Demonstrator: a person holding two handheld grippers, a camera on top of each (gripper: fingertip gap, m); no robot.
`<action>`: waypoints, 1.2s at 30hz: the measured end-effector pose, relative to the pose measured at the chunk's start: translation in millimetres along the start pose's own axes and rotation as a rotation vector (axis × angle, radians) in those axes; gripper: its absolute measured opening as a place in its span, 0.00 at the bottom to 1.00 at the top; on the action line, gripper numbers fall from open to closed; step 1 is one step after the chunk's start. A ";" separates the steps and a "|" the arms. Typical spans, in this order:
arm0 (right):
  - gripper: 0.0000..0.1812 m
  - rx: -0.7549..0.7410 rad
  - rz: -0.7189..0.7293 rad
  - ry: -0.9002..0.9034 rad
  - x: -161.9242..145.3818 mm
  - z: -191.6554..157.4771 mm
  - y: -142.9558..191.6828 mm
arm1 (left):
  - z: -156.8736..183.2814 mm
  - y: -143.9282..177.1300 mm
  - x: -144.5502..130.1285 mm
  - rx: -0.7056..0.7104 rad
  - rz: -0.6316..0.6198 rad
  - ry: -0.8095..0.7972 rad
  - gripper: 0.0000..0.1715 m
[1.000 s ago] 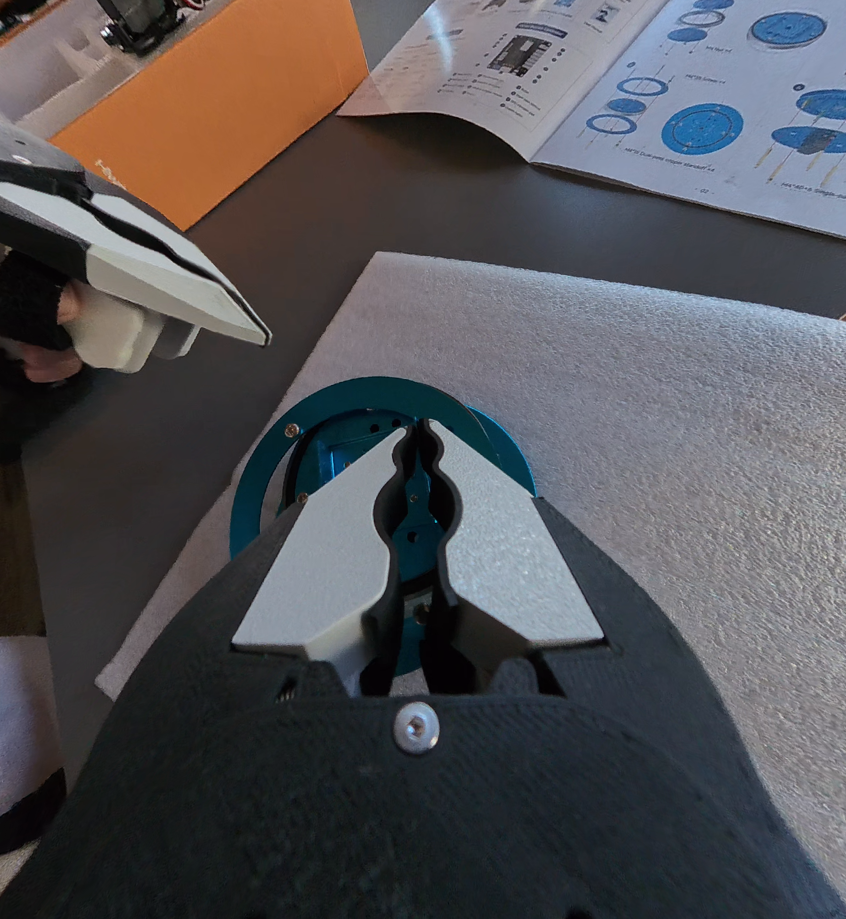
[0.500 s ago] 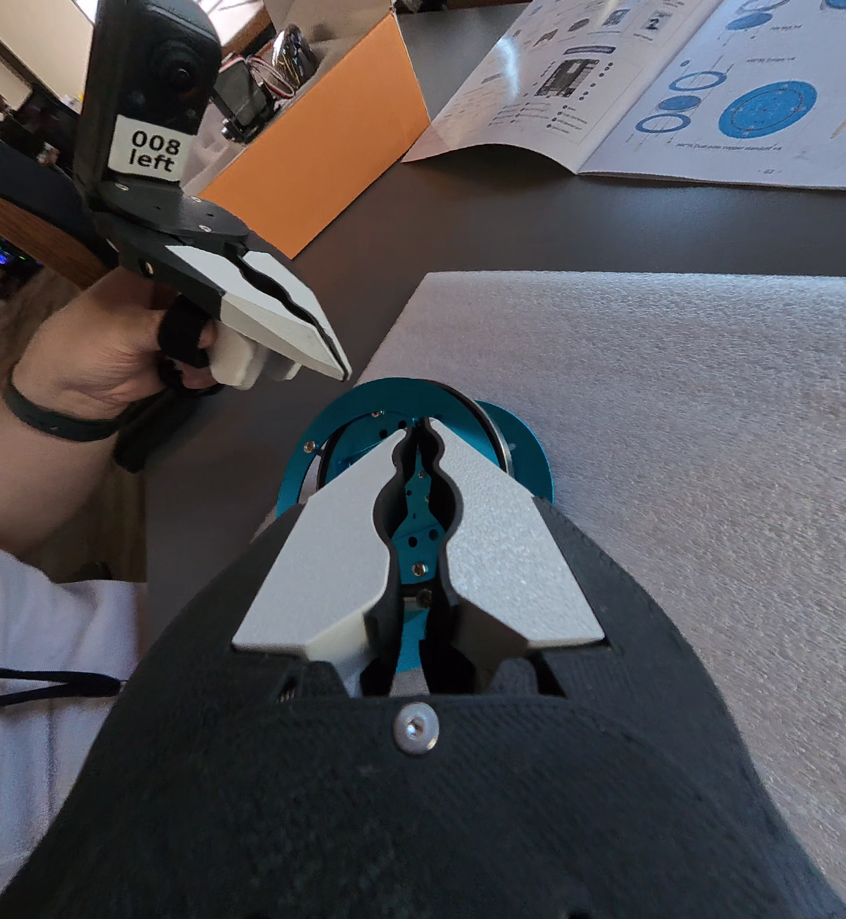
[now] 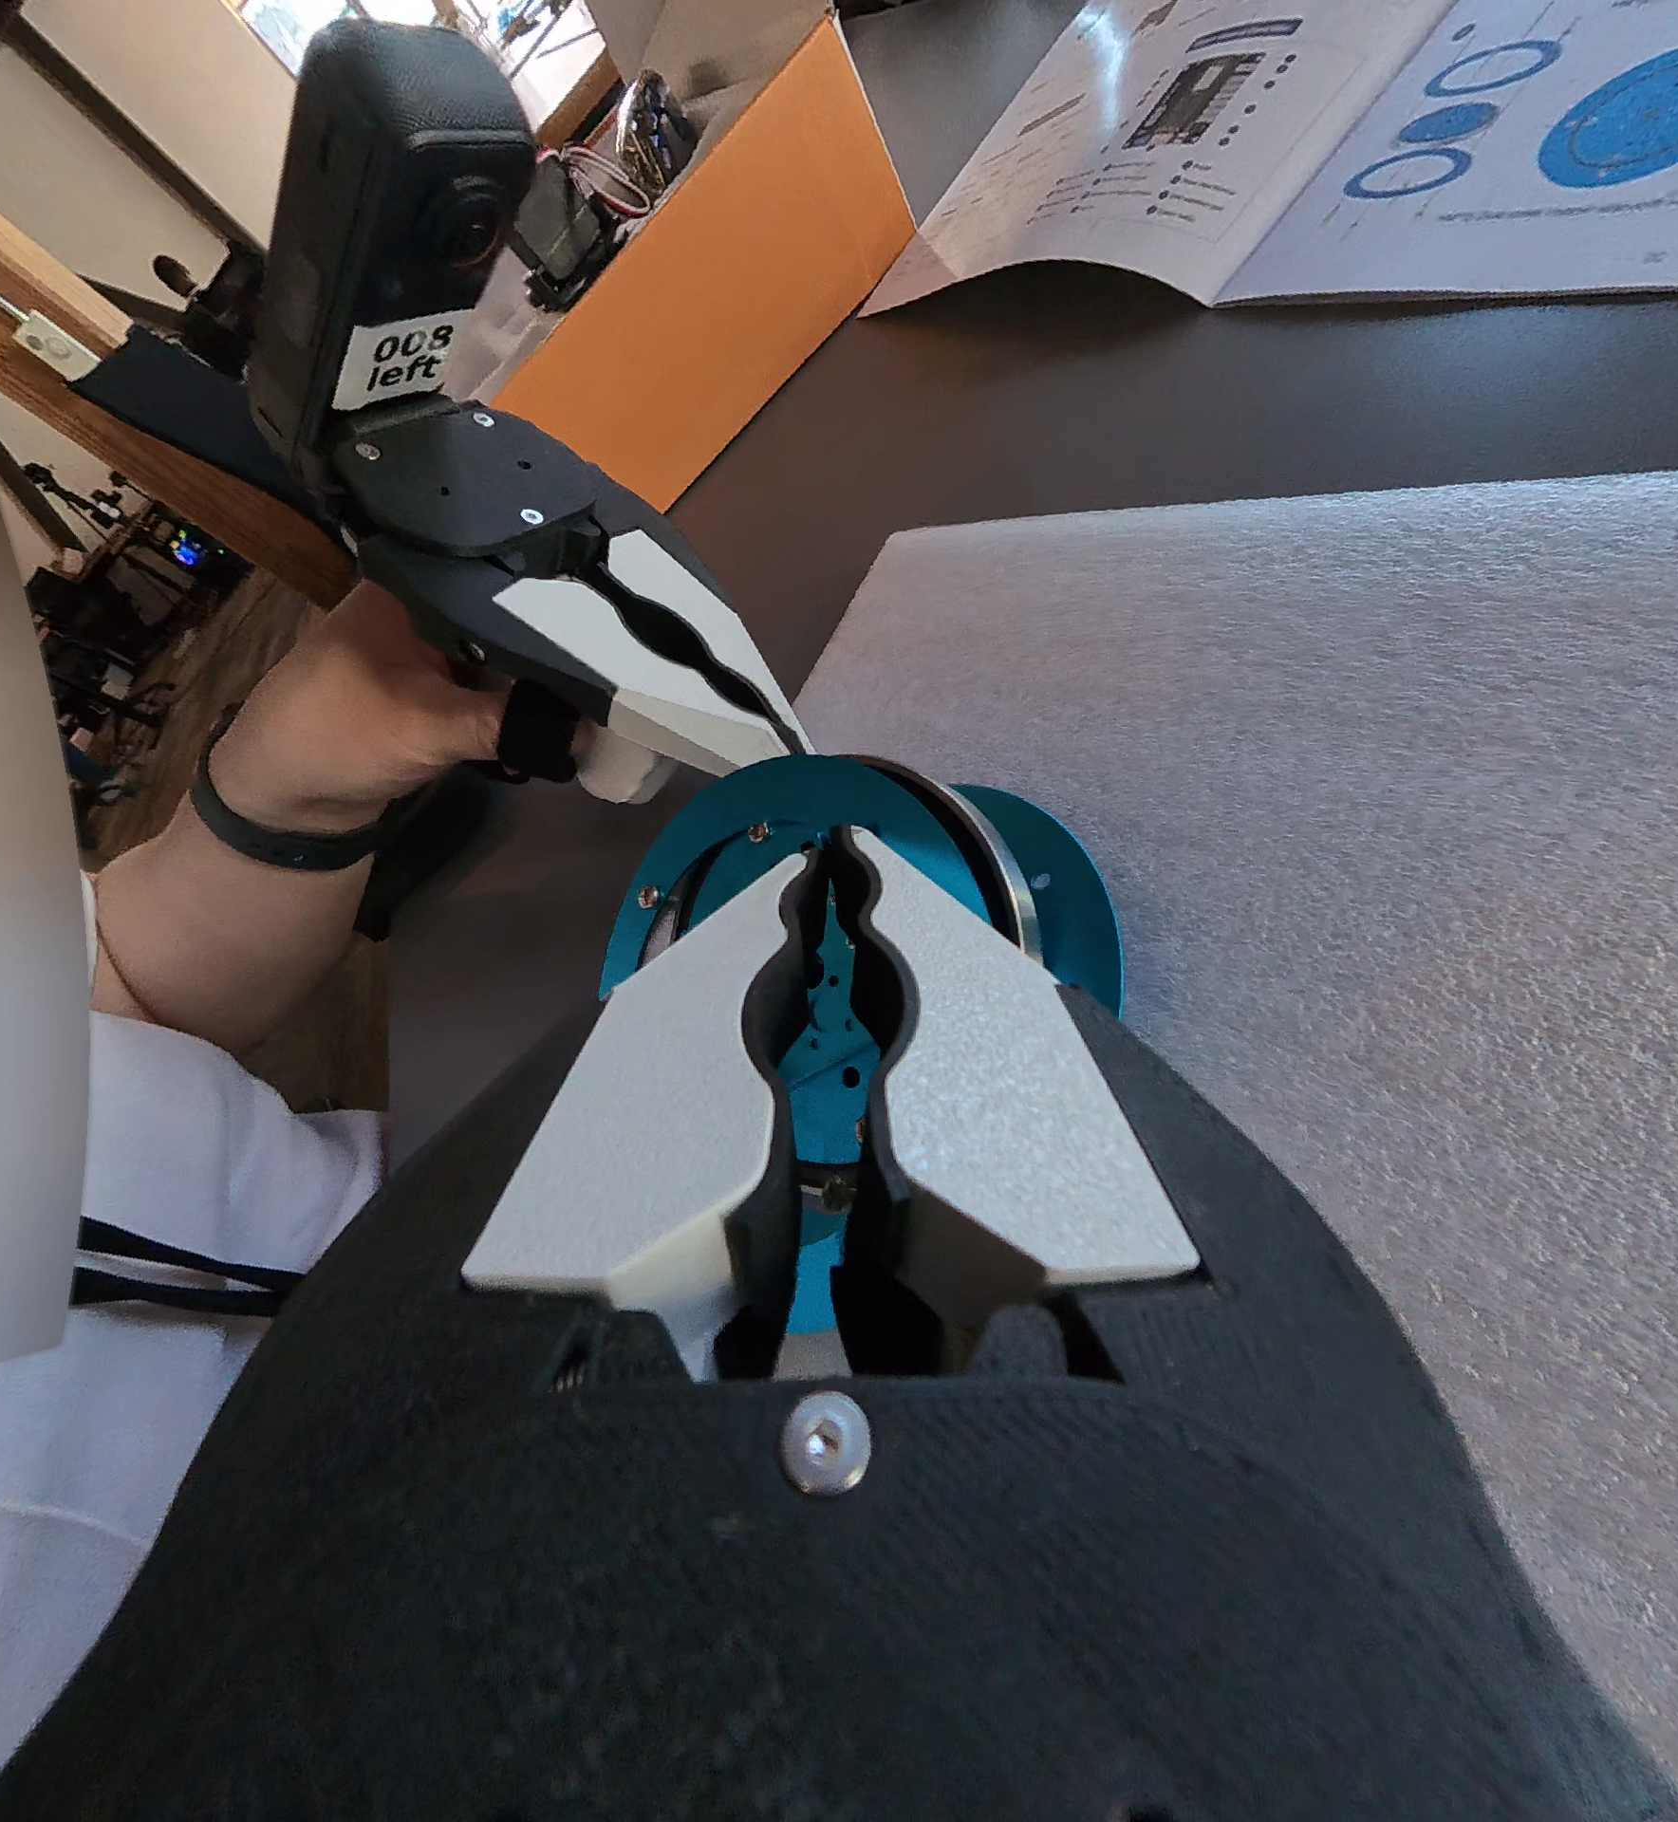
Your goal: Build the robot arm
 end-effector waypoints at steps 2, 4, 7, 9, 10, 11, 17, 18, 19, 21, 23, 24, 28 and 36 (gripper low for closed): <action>0.00 0.004 -0.016 0.012 0.8 -1.8 -3.1 | -0.3 1.3 -1.8 0.025 -0.005 -0.023 0.00; 0.00 0.015 -0.027 0.020 2.2 -4.5 -7.6 | -2.1 5.2 -5.5 0.048 -0.009 -0.031 0.00; 0.00 0.049 -0.038 0.026 5.8 -11.0 -18.8 | -8.4 17.3 -15.4 0.083 -0.013 -0.007 0.00; 0.00 0.083 -0.051 0.029 7.9 -17.0 -30.1 | -14.7 27.8 -23.1 0.117 -0.005 0.012 0.00; 0.00 0.100 -0.060 0.036 8.8 -20.6 -36.8 | -17.8 33.3 -27.2 0.138 0.001 0.018 0.00; 0.00 0.118 -0.070 0.047 9.3 -24.6 -43.6 | -20.6 38.2 -31.0 0.159 0.007 0.022 0.00; 0.00 0.212 -0.076 0.051 14.3 -36.9 -60.1 | -28.6 54.3 -45.2 0.199 0.036 0.062 0.00; 0.00 0.226 -0.063 0.040 15.6 -37.4 -58.5 | -29.2 55.8 -46.8 0.201 0.041 0.063 0.00; 0.00 0.237 -0.053 0.025 16.8 -37.1 -56.9 | -29.6 57.0 -48.2 0.199 0.046 0.063 0.00; 0.00 0.249 -0.035 -0.001 18.3 -35.4 -54.5 | -30.3 58.5 -50.0 0.182 0.059 0.076 0.00; 0.00 0.251 -0.027 -0.019 18.6 -33.4 -54.2 | -30.6 59.2 -50.4 0.149 0.070 0.098 0.00; 0.00 0.255 -0.025 -0.021 18.5 -32.9 -54.5 | -30.9 59.4 -50.2 0.127 0.075 0.116 0.00; 0.00 0.281 -0.018 -0.048 17.6 -33.4 -57.4 | -29.5 62.4 -50.2 0.061 0.095 0.173 0.00; 0.00 0.310 0.013 -0.081 18.2 -31.9 -55.9 | 5.1 69.6 -54.7 -0.210 0.196 0.270 0.00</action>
Point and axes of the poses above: each gripper's, where its closed fingertips meet, y back along the fingers, x out of its top, z = x × y across the jaws, the point moved 2 cm from there along y, back along the fingers, and after that the axes turned 11 degrees about y, right-handed, at the moved point
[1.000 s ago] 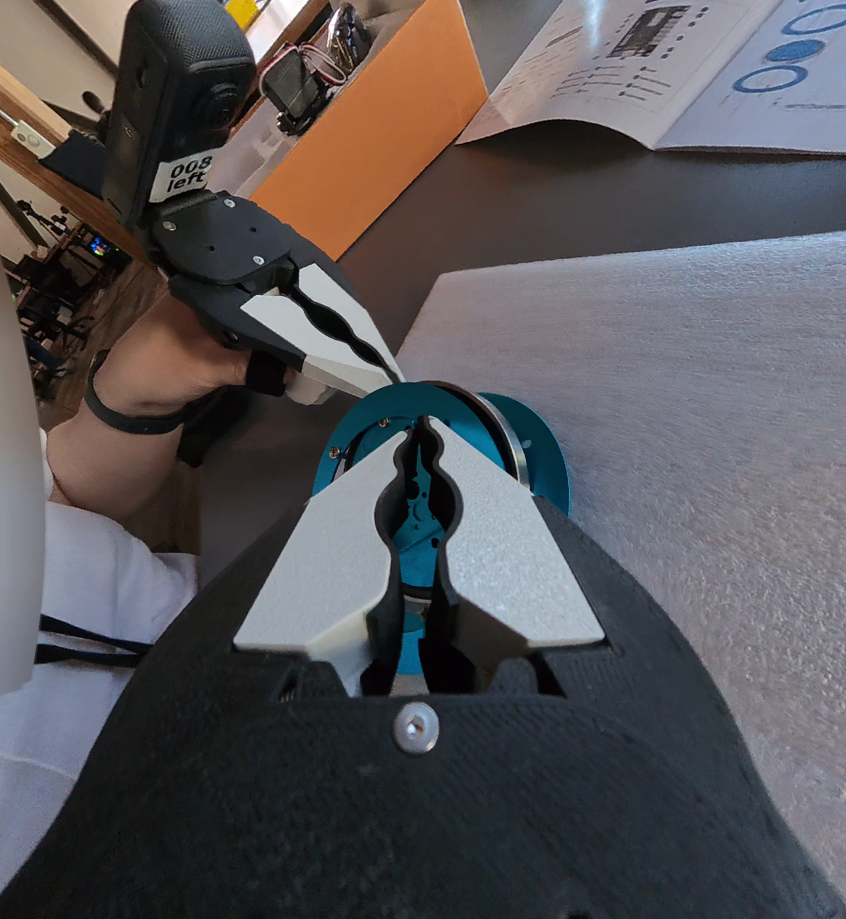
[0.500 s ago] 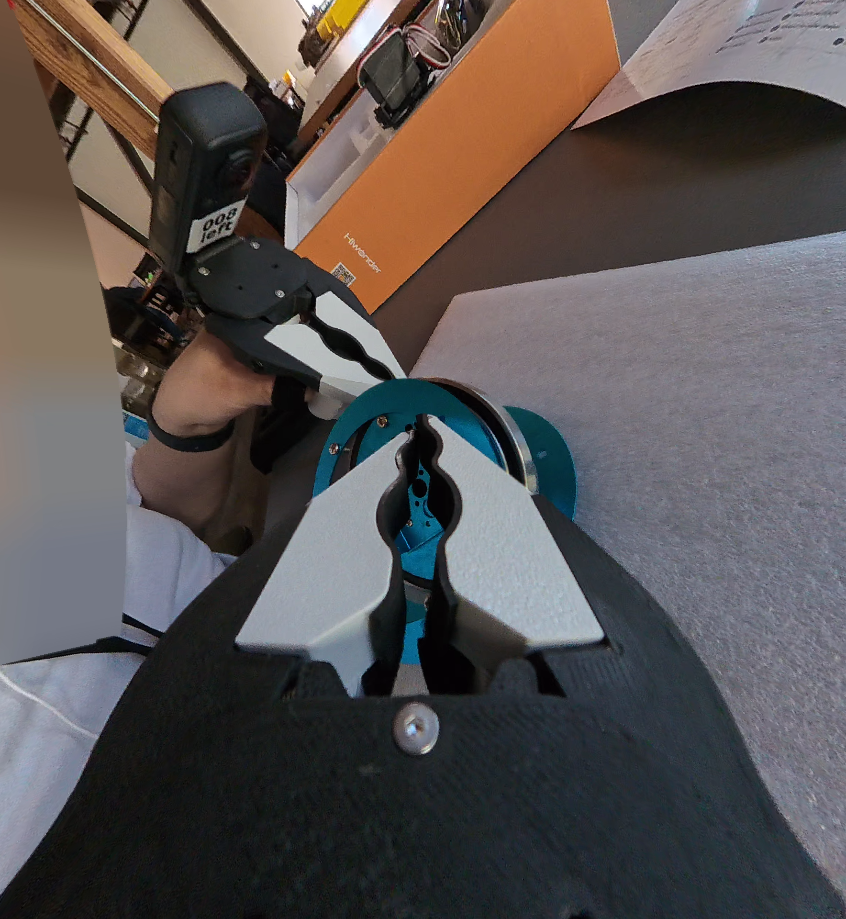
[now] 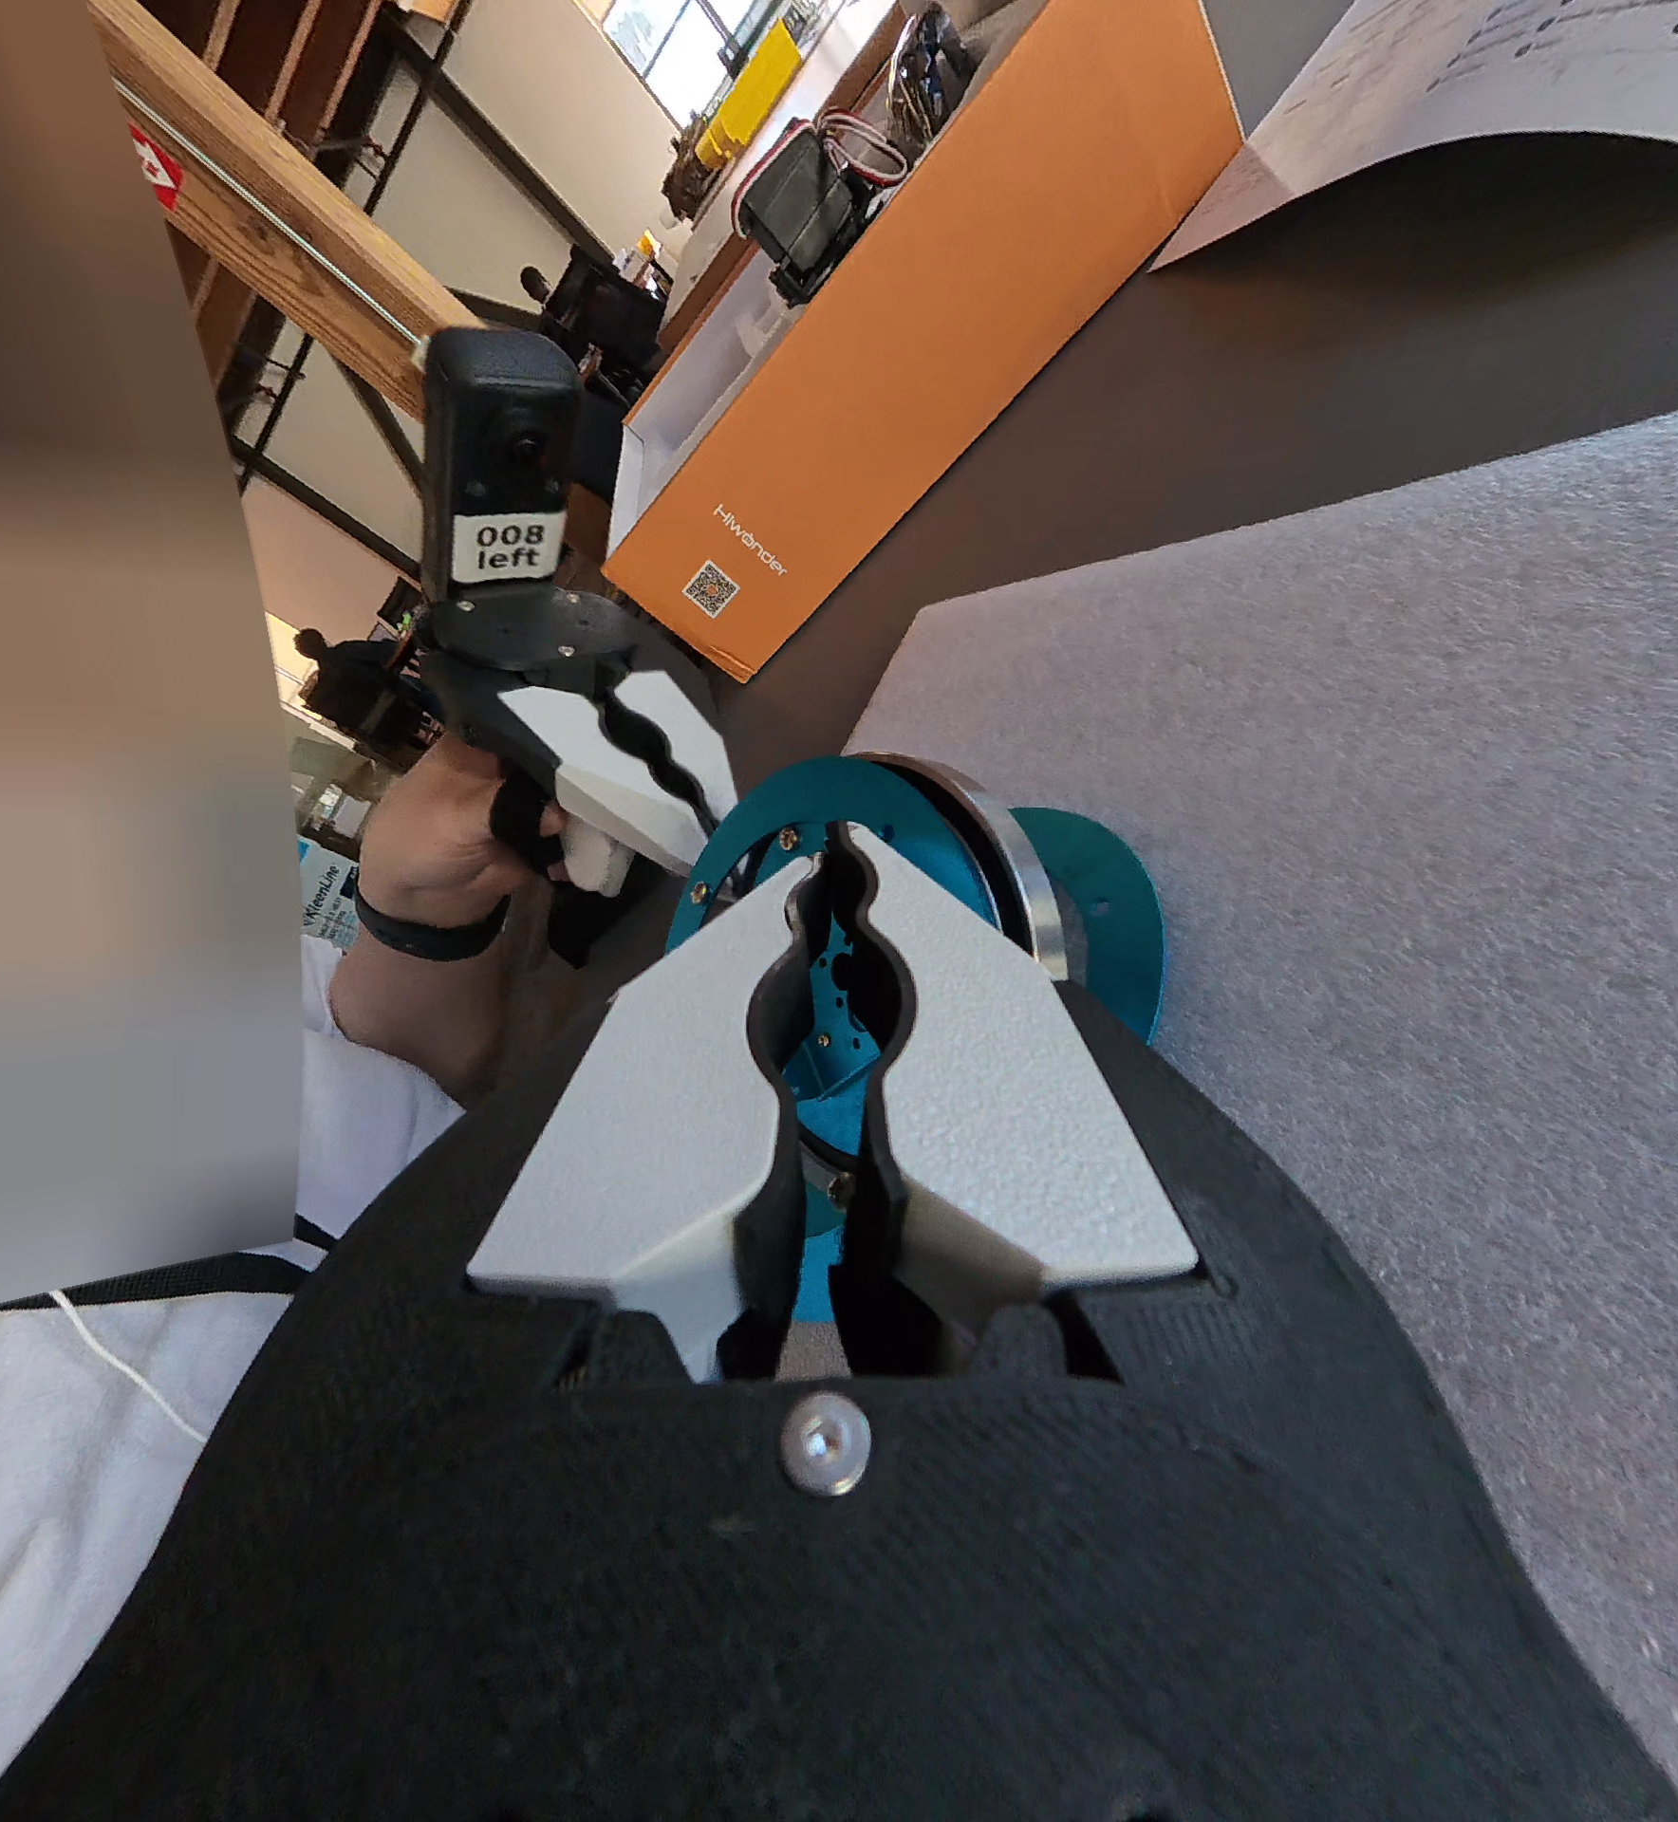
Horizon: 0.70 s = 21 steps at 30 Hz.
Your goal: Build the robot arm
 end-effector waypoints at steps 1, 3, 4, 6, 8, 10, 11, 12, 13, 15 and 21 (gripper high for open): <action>0.00 0.005 0.005 -0.004 0.0 -0.2 -0.1 | 0.3 0.1 -1.1 -0.013 0.000 0.004 0.00; 0.00 0.017 0.010 -0.006 0.2 -1.2 -0.1 | 0.0 0.4 -1.4 -0.005 0.003 -0.017 0.00; 0.00 0.048 0.046 -0.009 5.3 -5.2 1.2 | -0.6 0.7 0.7 0.009 0.016 -0.021 0.00; 0.00 0.096 0.125 -0.045 19.0 -9.4 8.1 | -0.2 -0.1 4.4 0.017 0.020 -0.014 0.00; 0.00 0.038 0.107 -0.027 19.1 -0.4 13.0 | 0.7 -2.1 7.6 0.006 0.015 0.002 0.00; 0.00 0.056 0.075 -0.004 15.7 -4.2 13.3 | -1.1 -3.9 9.2 0.022 0.013 0.000 0.00; 0.00 0.053 0.059 0.007 13.6 -5.0 13.1 | -2.2 -5.2 8.8 0.034 0.008 -0.002 0.00; 0.00 0.029 0.032 0.039 10.0 -4.4 13.1 | -1.7 -6.0 8.0 0.032 0.000 0.004 0.00; 0.00 0.003 -0.006 0.093 5.5 -5.3 13.3 | -1.2 -6.0 8.4 0.029 0.001 0.011 0.00; 0.00 -0.018 -0.065 0.251 -1.0 -16.4 13.7 | -1.4 -4.8 9.4 0.028 0.007 0.023 0.00; 0.16 -0.200 -0.161 0.725 -18.9 -39.1 27.2 | -3.8 -6.1 9.4 0.010 -0.007 0.068 0.00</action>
Point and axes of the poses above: each gripper's, where its closed fingertips meet, y back along the fingers, x out of its top, z = x × y across the jaws, the point moved 2 cm from there along y, back along the fingers, and after that the axes turned 11 degrees about y, right-handed, at the moved point
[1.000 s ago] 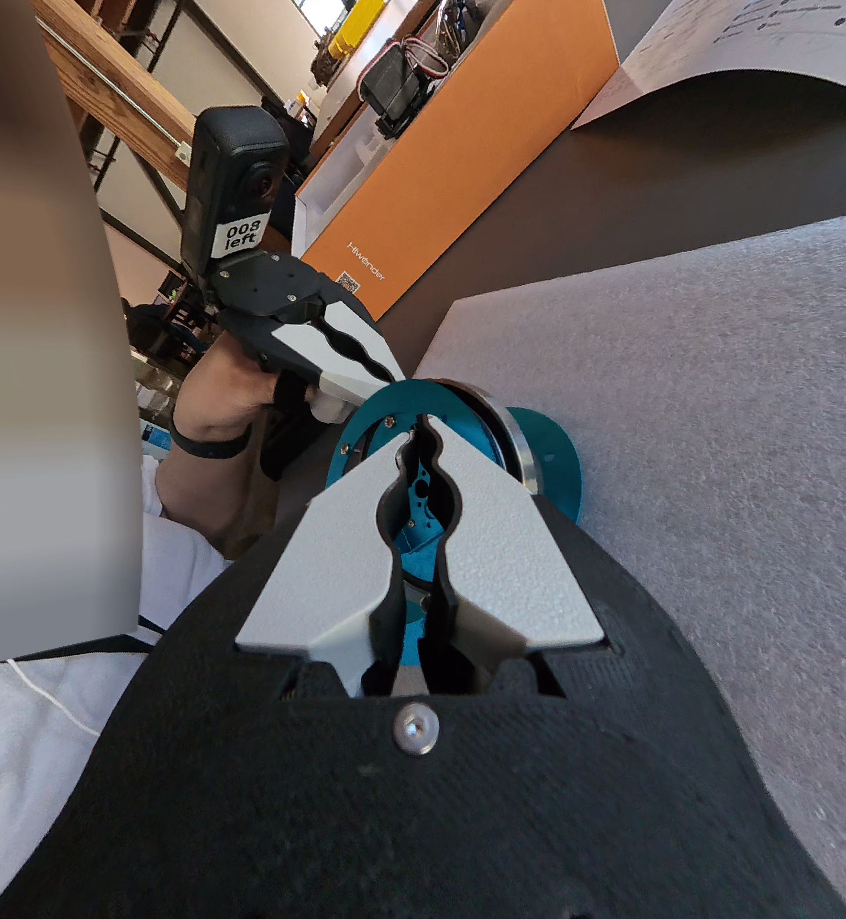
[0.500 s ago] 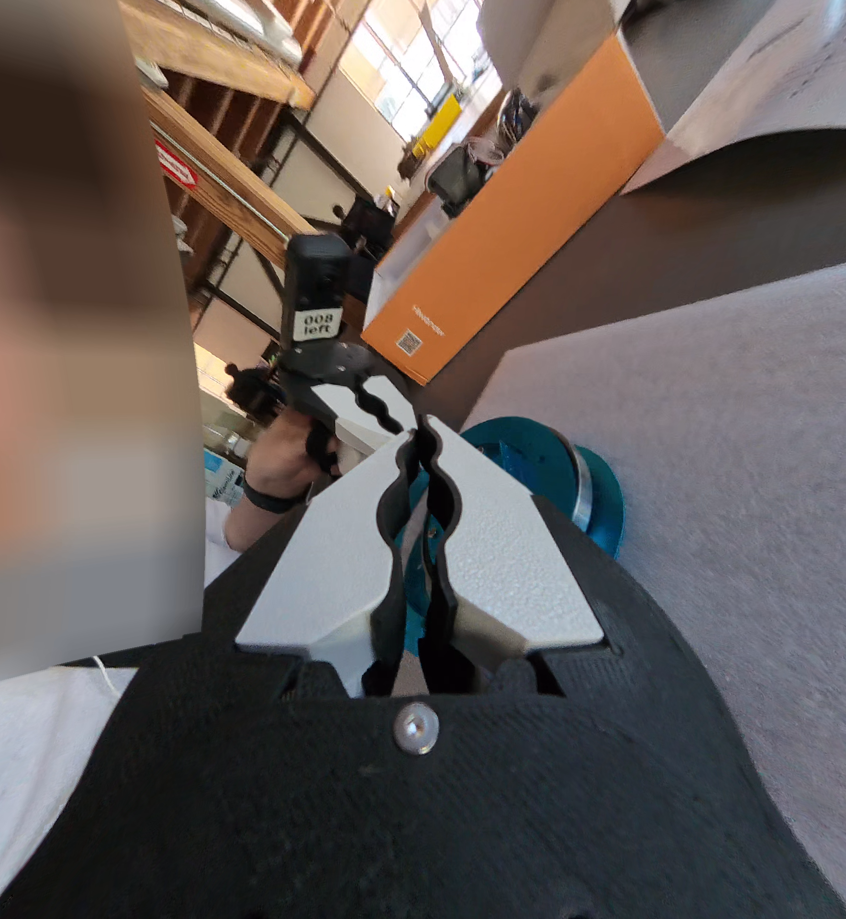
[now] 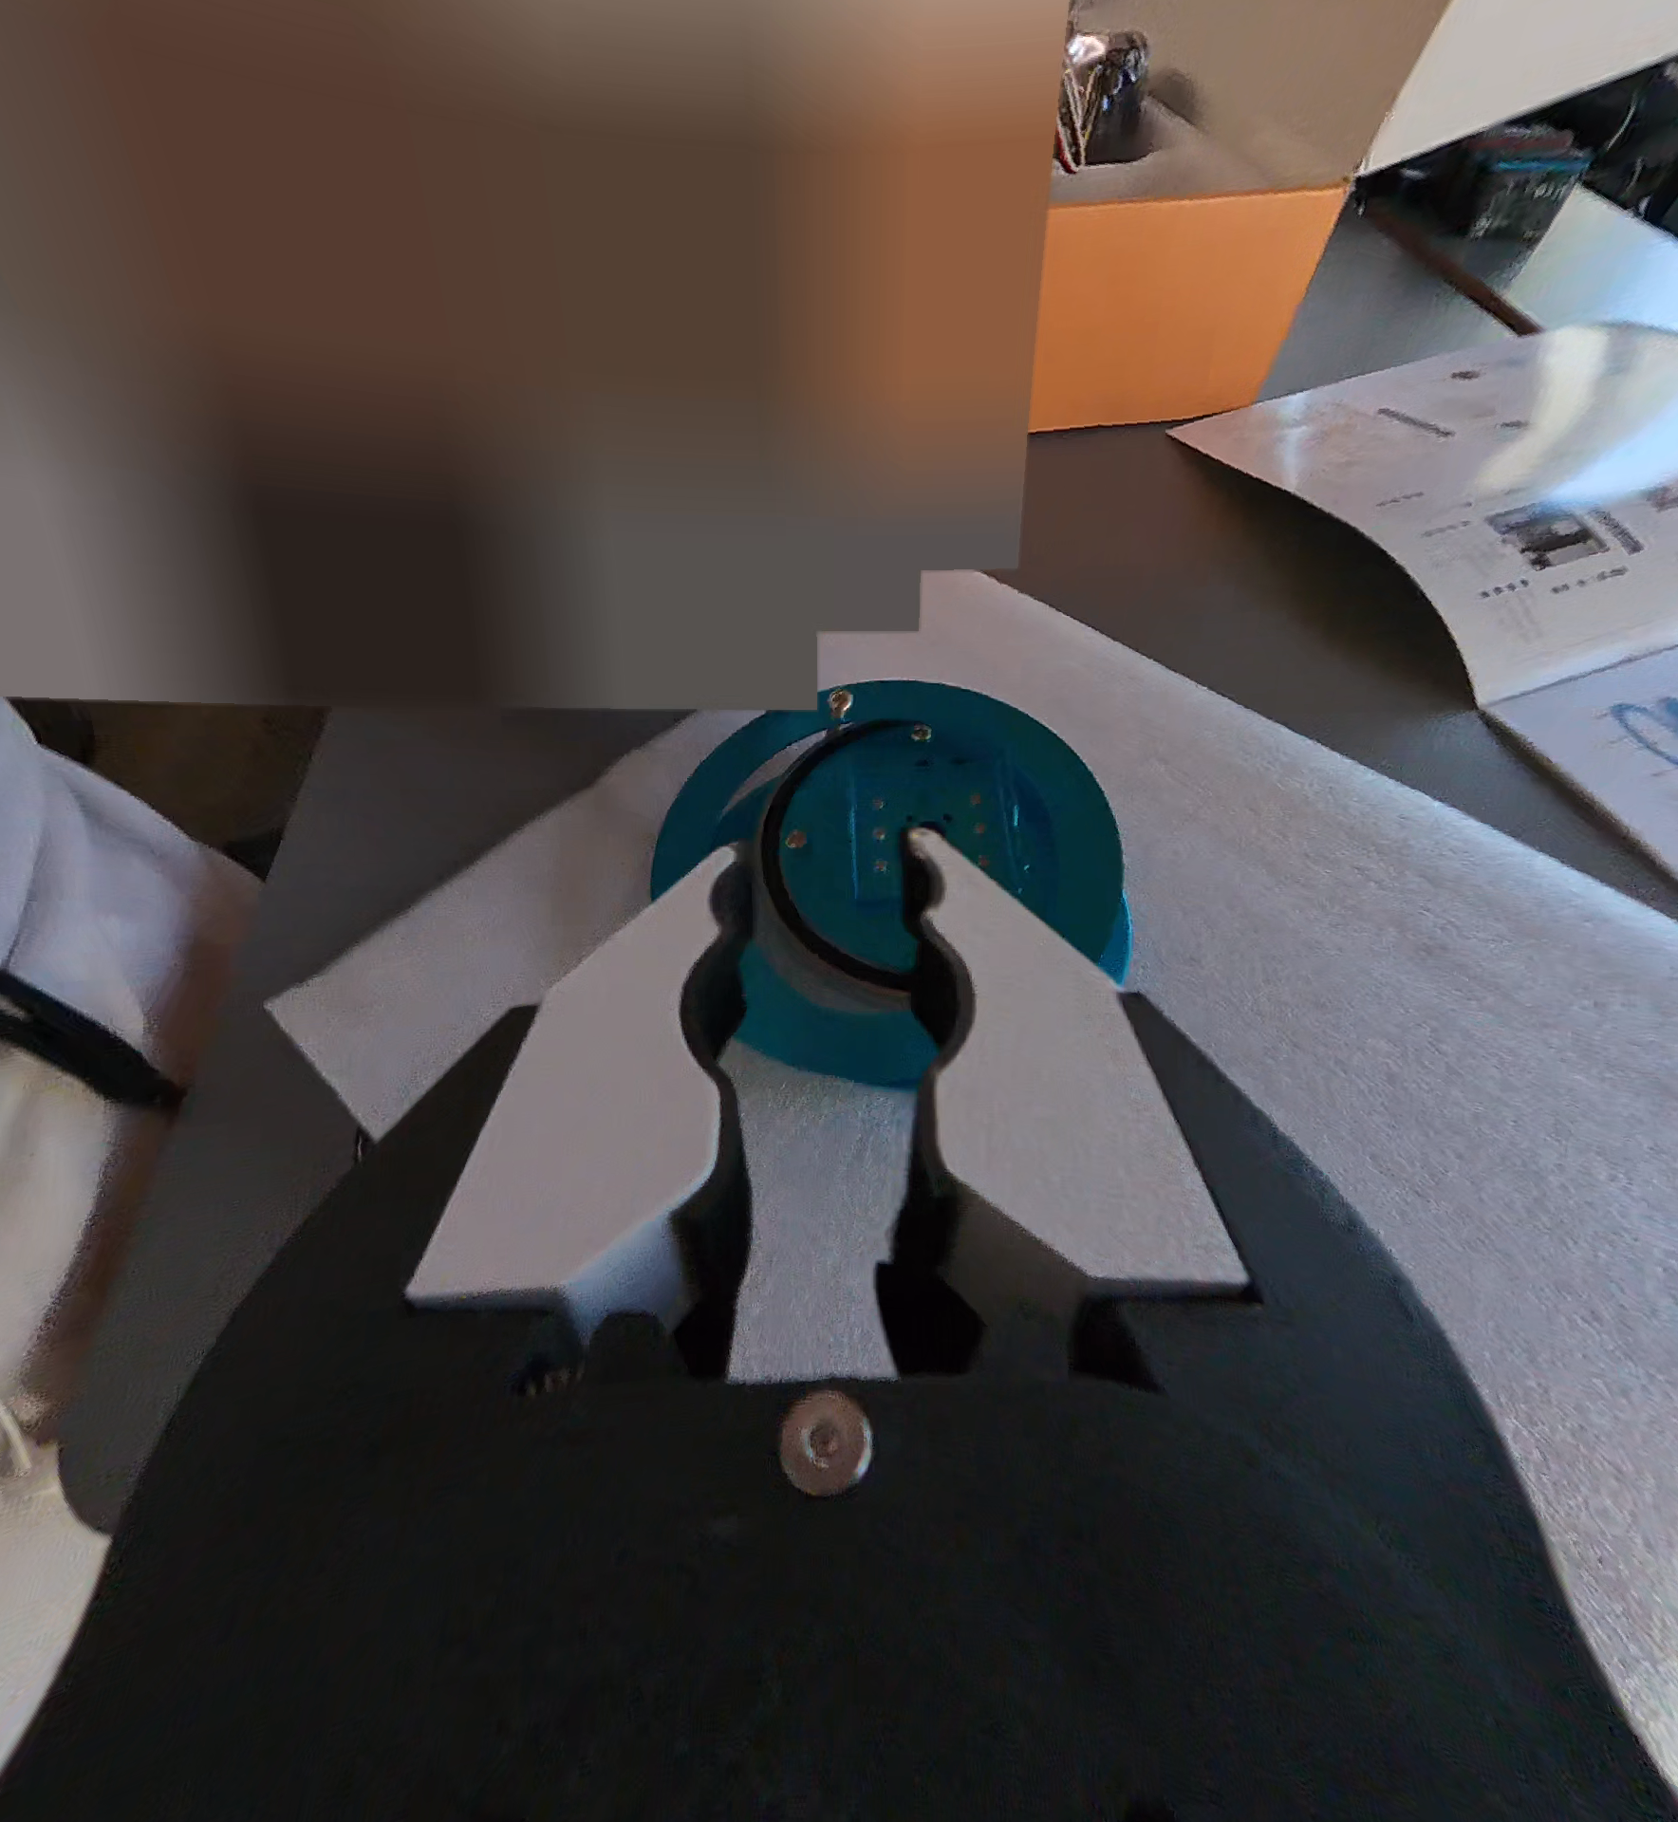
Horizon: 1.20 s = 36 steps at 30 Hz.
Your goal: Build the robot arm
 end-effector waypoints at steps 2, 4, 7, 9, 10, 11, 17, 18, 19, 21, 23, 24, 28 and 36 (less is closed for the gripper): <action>0.26 -0.009 0.012 0.041 -1.0 -8.8 6.1 | 0.5 1.0 1.6 0.002 0.006 -0.002 0.00; 0.31 -0.037 0.028 0.095 -5.1 -14.6 11.1 | 1.5 2.1 3.7 0.008 0.023 -0.014 0.02; 0.34 -0.125 -0.033 0.202 -22.9 -14.8 11.8 | 1.5 1.4 5.7 0.019 0.033 -0.014 0.04; 0.34 -0.158 -0.042 0.197 -30.7 -12.1 8.5 | -0.6 -0.3 6.3 0.035 0.029 -0.014 0.05; 0.34 -0.144 -0.038 0.173 -33.4 -13.0 6.1 | -0.5 -0.9 7.2 0.034 0.032 -0.015 0.05; 0.35 -0.137 -0.029 0.147 -34.8 -12.7 3.9 | -0.6 -1.6 8.0 0.035 0.035 -0.016 0.05; 0.37 -0.064 -0.021 0.102 -30.9 -11.6 2.1 | 1.0 -1.6 21.6 0.035 0.071 -0.031 0.05; 0.37 -0.048 -0.005 0.090 -27.7 -10.9 4.7 | 1.2 -0.6 24.3 0.039 0.074 -0.036 0.05; 0.36 -0.039 0.012 0.076 -24.6 -9.3 7.7 | 0.0 0.8 27.6 0.052 0.078 -0.043 0.05; 0.39 -0.043 0.026 0.062 -21.5 -4.9 12.4 | -2.8 4.4 35.3 0.079 0.088 -0.052 0.04; 0.41 -0.051 -0.002 0.064 -25.5 -2.8 12.7 | -3.9 5.7 43.4 0.092 0.093 -0.055 0.03; 0.42 -0.053 -0.021 0.059 -28.9 -2.7 11.4 | -7.4 4.4 46.3 0.113 0.082 -0.054 0.03; 0.45 -0.089 -0.097 0.008 -43.5 2.0 5.7 | -19.7 -9.2 52.4 0.154 -0.001 -0.030 0.00; 0.40 -0.088 -0.162 -0.005 -51.1 2.5 -3.2 | -26.7 -27.5 48.0 0.223 -0.151 -0.101 0.00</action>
Point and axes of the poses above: each gripper's, where its closed fingertips meet, y back along the fingers, x out of its top, z = x × y across the jaws, the point moved 2 cm from there along y, back along the fingers, and after that the axes turned 11 degrees about y, right-handed, at the moved point
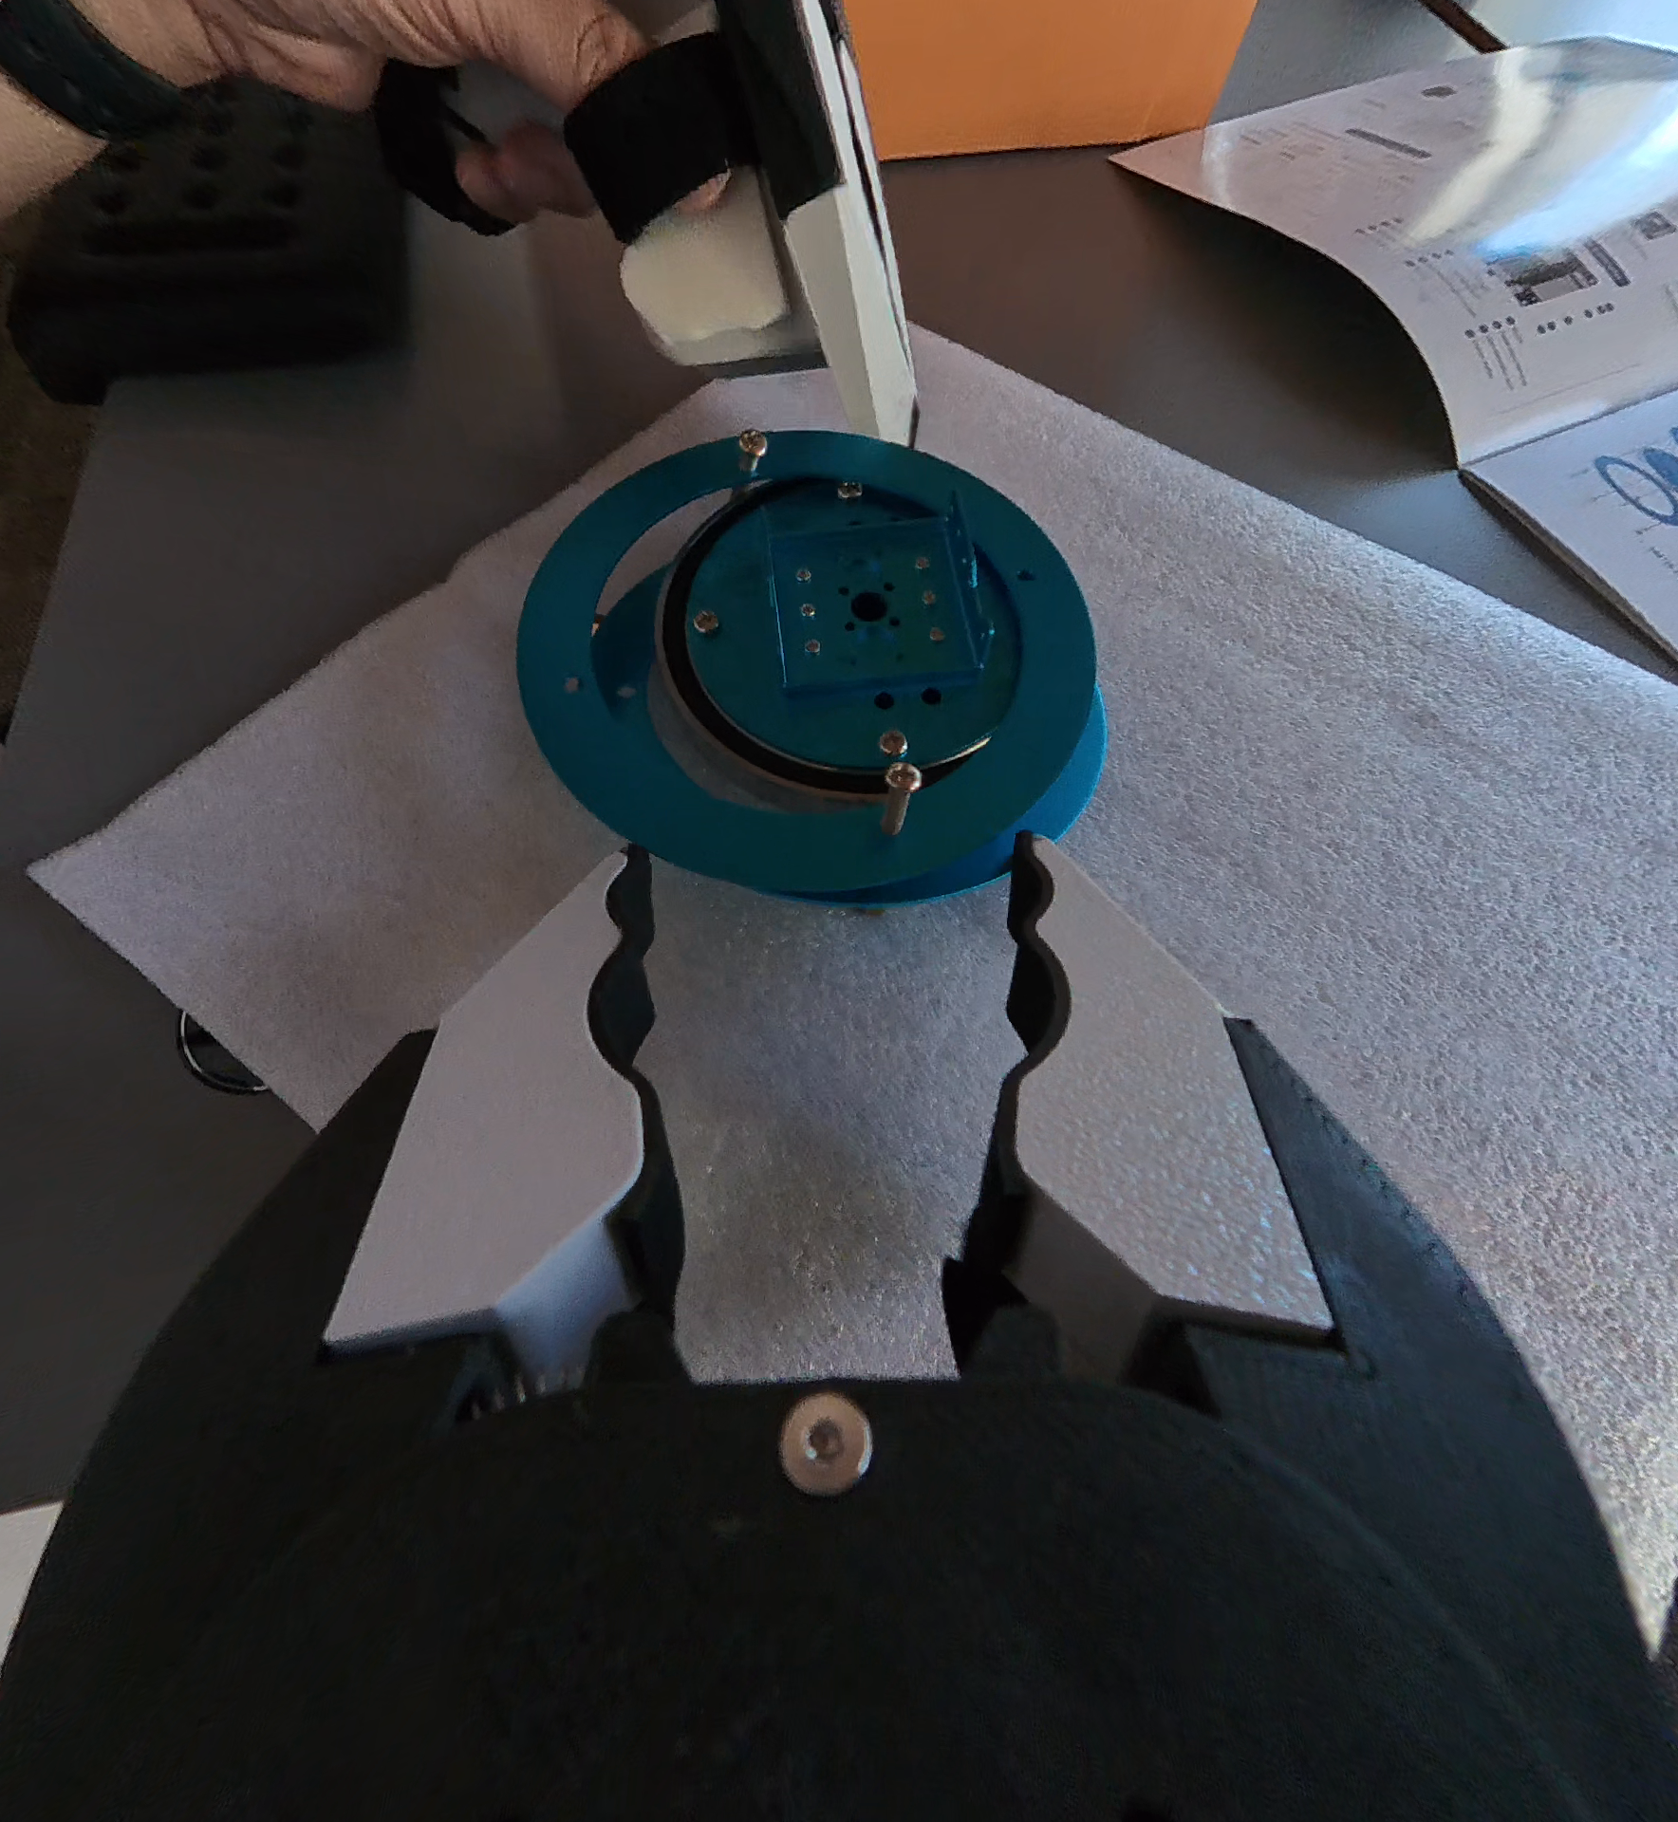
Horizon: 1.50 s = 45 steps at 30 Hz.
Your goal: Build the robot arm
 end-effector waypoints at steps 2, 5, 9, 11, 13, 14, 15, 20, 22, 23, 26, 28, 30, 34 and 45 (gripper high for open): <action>0.40 -0.006 0.009 -0.009 0.0 0.1 -0.7 | 1.9 -2.6 -3.8 -0.020 -0.029 0.003 0.00; 0.39 -0.014 0.025 -0.015 0.0 -0.2 -0.7 | 2.0 -3.1 -4.7 -0.026 -0.027 -0.011 0.00; 0.39 -0.012 0.057 -0.032 0.2 0.0 -0.8 | 3.0 -3.0 -5.7 -0.027 -0.013 -0.057 0.00; 0.39 -0.007 0.079 -0.051 0.4 0.7 -0.4 | 3.8 -2.6 -6.6 -0.013 -0.008 -0.085 0.00; 0.39 -0.002 0.100 -0.065 0.4 1.2 0.1 | 5.2 -1.5 -8.7 0.006 -0.013 -0.115 0.00; 0.39 -0.001 0.110 -0.065 0.7 1.1 0.5 | 6.0 -0.6 -9.2 0.008 -0.011 -0.121 0.00; 0.38 -0.001 0.116 -0.066 0.9 1.3 0.8 | 7.3 0.4 -9.1 0.003 -0.004 -0.120 0.00; 0.38 -0.002 0.123 -0.070 1.0 1.7 0.6 | 8.9 0.6 -11.3 -0.003 -0.011 -0.111 0.00; 0.38 -0.004 0.132 -0.078 1.3 2.3 0.9 | 7.4 -1.2 -10.5 0.016 -0.007 -0.115 0.00; 0.38 -0.006 0.136 -0.084 1.3 2.7 1.1 | 7.9 -1.1 -8.6 0.011 0.005 -0.107 0.00; 0.38 -0.014 0.145 -0.088 1.4 3.0 1.4 | 13.2 2.5 0.2 -0.038 0.064 -0.079 0.00; 0.39 -0.019 0.151 -0.094 1.3 3.4 1.7 | 19.2 2.3 0.6 -0.075 0.057 -0.077 0.00; 0.39 -0.023 0.155 -0.105 1.4 4.1 1.8 | 19.9 0.0 2.8 -0.066 0.049 -0.086 0.00; 0.39 -0.024 0.148 -0.117 1.1 4.9 1.0 | 11.4 -0.5 7.6 -0.014 0.053 -0.059 0.00; 0.38 0.041 0.160 -0.168 8.0 7.9 15.8 | 3.3 6.0 -13.5 0.008 0.076 0.021 0.00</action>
Point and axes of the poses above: each gripper's, where its closed fingertips meet, y back along the fingers, x out of its top, z = x × y across the jaws, the point moved 2 cm from there along y, back along the fingers, and after that the axes turned 11 degrees about y, right-handed, at the moved point
